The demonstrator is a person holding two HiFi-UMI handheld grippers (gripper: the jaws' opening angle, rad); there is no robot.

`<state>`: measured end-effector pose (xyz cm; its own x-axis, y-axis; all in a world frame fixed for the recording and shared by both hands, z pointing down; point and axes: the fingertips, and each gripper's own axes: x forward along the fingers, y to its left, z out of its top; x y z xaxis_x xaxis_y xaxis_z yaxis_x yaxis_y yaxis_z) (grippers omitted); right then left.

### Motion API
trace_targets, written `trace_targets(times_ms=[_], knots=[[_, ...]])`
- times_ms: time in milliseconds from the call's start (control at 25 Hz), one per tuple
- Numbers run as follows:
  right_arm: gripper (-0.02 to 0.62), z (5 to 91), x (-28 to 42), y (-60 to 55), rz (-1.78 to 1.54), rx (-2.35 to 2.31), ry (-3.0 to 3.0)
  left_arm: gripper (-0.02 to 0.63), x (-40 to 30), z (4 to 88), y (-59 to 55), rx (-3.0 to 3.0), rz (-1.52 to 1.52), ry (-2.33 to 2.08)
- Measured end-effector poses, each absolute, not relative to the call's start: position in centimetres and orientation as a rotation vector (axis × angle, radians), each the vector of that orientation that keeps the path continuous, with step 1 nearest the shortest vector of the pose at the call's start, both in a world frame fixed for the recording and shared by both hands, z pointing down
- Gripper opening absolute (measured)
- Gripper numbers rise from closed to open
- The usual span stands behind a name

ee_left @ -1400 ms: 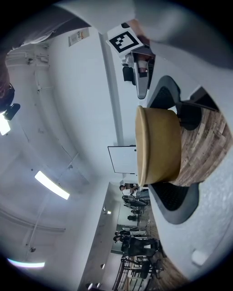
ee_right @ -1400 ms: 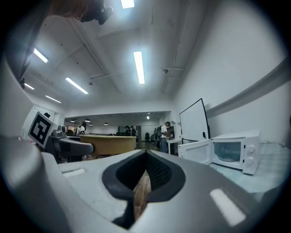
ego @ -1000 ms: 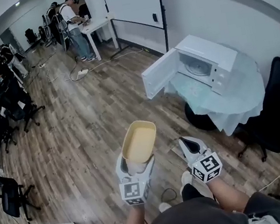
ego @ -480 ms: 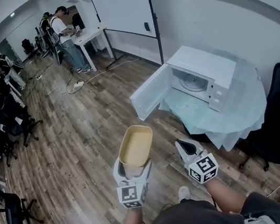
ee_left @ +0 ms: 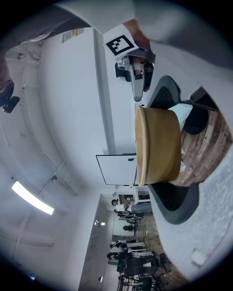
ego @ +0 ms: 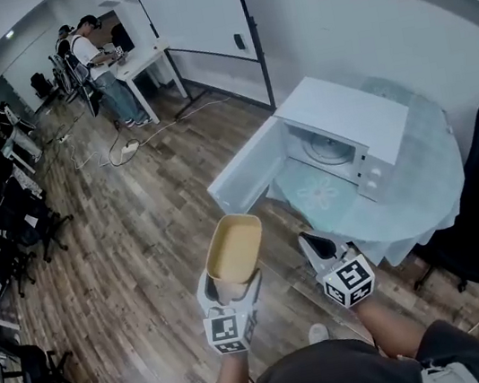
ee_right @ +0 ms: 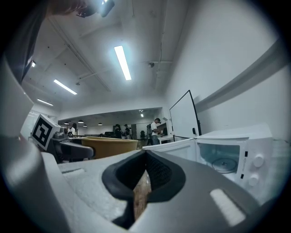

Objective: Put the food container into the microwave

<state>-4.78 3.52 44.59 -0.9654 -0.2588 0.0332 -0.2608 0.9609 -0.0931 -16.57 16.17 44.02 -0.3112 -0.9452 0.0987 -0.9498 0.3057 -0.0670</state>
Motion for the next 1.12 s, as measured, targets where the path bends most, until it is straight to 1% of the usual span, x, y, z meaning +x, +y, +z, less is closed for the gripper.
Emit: trace_targets(times_ms=[320, 600, 1120], knots=[[-0.003, 45.4, -5.4, -1.0, 0.18, 0.455, -3.069, 0.508, -16.7, 44.3, 11.0, 1.851, 0.164, -2.46], [-0.003, 46.1, -7.3, -3.2, 0.182, 0.508, -3.047, 0.508, -18.1, 44.9, 6.9, 1.953, 0.177, -2.392], [-0.003, 46.1, -11.1, -9.7, 0.101, 0.807, -2.962, 0.508, -21.9, 44.4, -1.0, 2.228, 0.169, -2.191]])
